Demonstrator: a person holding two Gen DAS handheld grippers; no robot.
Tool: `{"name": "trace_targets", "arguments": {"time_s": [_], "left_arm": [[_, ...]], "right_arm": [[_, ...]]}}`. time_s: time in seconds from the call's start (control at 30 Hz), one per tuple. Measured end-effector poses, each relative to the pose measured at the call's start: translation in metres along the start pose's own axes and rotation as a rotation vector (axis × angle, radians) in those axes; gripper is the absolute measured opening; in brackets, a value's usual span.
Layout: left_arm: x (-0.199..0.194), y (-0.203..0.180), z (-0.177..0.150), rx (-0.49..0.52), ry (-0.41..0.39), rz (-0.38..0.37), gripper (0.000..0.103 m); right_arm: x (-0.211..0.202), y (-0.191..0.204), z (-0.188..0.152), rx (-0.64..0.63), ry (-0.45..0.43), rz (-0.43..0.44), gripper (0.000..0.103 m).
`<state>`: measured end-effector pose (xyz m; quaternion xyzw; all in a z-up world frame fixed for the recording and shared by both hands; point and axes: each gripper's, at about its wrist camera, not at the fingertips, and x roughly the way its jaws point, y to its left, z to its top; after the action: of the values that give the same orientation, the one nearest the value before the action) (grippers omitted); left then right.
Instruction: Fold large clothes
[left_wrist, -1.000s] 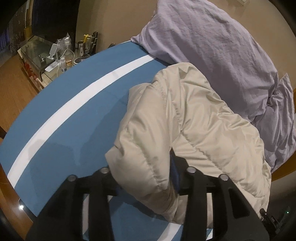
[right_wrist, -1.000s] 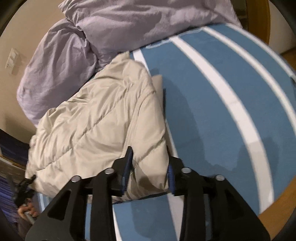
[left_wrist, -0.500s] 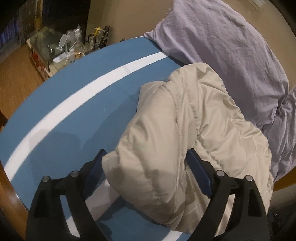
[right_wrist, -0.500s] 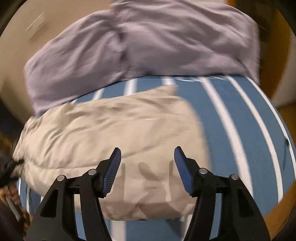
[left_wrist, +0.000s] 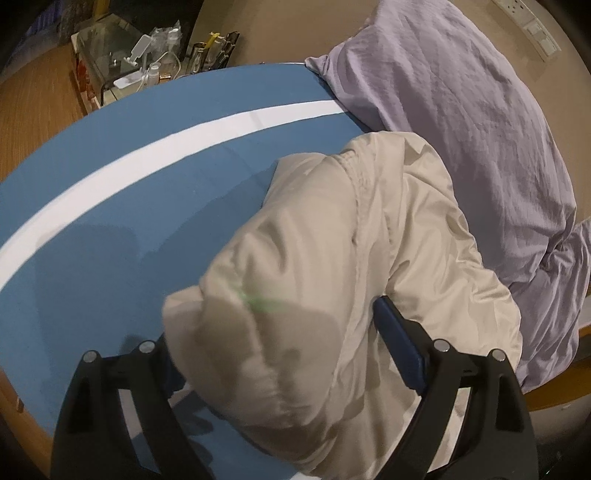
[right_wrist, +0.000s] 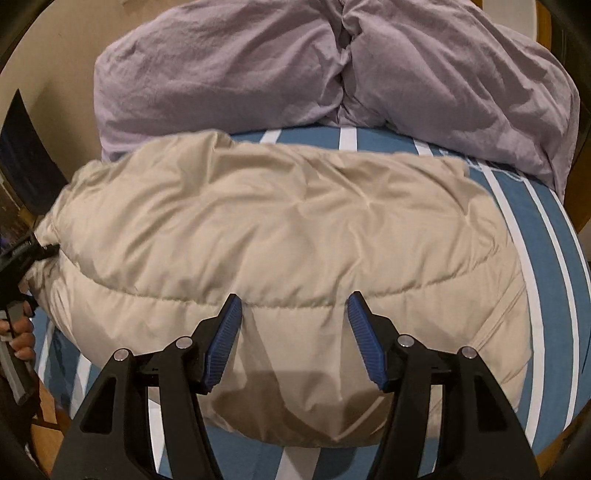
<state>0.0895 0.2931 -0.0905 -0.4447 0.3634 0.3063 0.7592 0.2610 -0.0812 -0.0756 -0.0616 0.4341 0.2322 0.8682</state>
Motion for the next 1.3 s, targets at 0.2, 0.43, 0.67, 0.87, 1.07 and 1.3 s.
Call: {"name": "trace_targets", "arguments": {"time_s": [0.2, 0.43, 0.67, 0.87, 1.07, 1.3], "left_arm": [[0.002, -0.006, -0.001, -0.026, -0.015, -0.052, 0.067], [-0.016, -0.02, 0.004, -0.009, -0.038, -0.135, 0.033], [-0.059, -0.058, 0.002, 0.044, -0.088, -0.282, 0.028], [-0.097, -0.116, -0.014, 0.168, -0.103, -0.417, 0.028], [-0.119, -0.19, -0.05, 0.353, -0.08, -0.518, 0.028], [-0.116, -0.255, -0.096, 0.512, 0.002, -0.591, 0.028]], "right_arm": [[0.025, 0.006, -0.017, -0.031, 0.025, -0.027, 0.065], [0.031, 0.01, -0.022, -0.063, 0.023, -0.055, 0.065], [0.035, 0.014, -0.024, -0.096, 0.025, -0.087, 0.065], [0.037, 0.013, -0.023, -0.1, 0.028, -0.091, 0.065], [0.035, 0.01, -0.021, -0.093, 0.032, -0.072, 0.065], [0.028, 0.0, -0.019, -0.087, 0.024, -0.034, 0.065]]}}
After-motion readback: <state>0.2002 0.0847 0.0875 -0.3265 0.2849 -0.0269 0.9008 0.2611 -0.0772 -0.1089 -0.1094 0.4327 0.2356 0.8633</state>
